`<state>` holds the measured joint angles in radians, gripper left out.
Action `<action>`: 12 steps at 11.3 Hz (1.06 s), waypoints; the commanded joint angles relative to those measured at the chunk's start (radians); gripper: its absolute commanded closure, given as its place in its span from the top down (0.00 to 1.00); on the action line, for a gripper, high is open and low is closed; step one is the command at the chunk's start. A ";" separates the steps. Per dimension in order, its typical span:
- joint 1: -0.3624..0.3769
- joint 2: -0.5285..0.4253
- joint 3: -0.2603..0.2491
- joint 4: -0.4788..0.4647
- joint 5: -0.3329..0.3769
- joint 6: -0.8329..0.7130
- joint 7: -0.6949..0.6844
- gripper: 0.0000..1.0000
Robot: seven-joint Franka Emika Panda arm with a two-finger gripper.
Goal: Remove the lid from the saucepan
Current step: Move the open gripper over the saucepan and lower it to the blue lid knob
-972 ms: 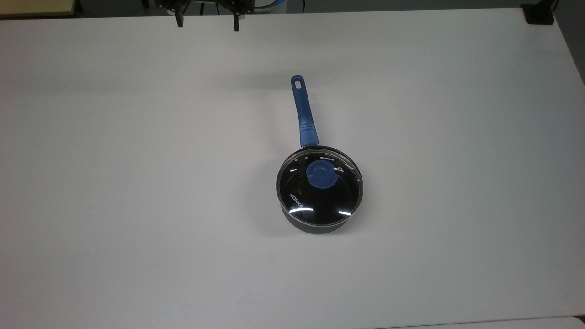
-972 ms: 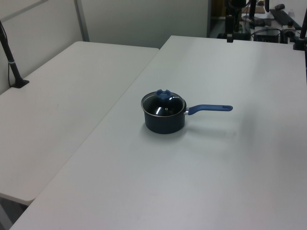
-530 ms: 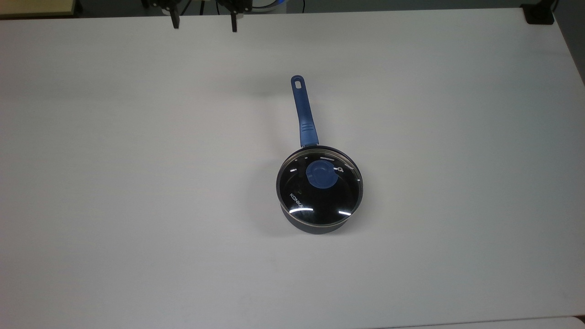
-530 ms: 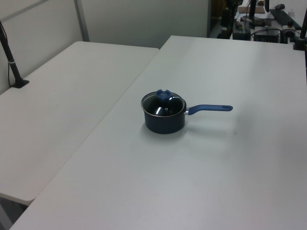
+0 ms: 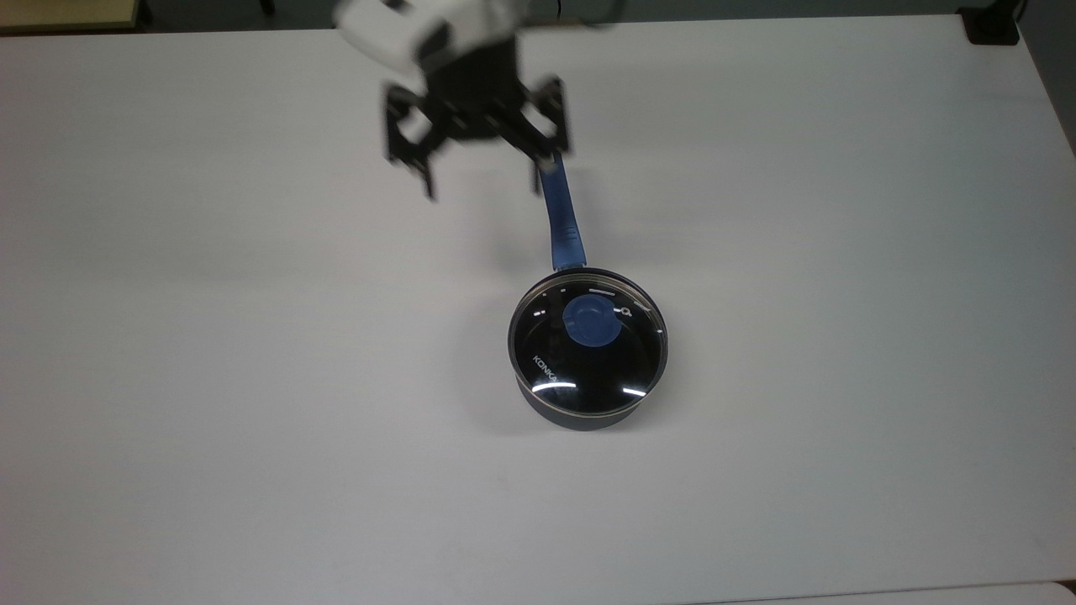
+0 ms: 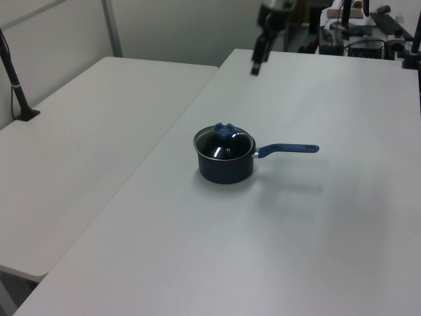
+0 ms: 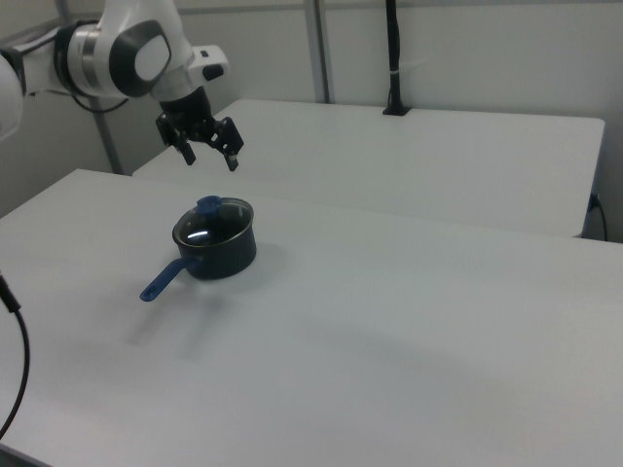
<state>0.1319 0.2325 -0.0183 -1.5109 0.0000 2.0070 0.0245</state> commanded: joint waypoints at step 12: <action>0.138 0.248 -0.022 0.032 -0.112 0.226 0.005 0.91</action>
<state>0.2640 0.4626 -0.0296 -1.4933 -0.0866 2.2257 0.0297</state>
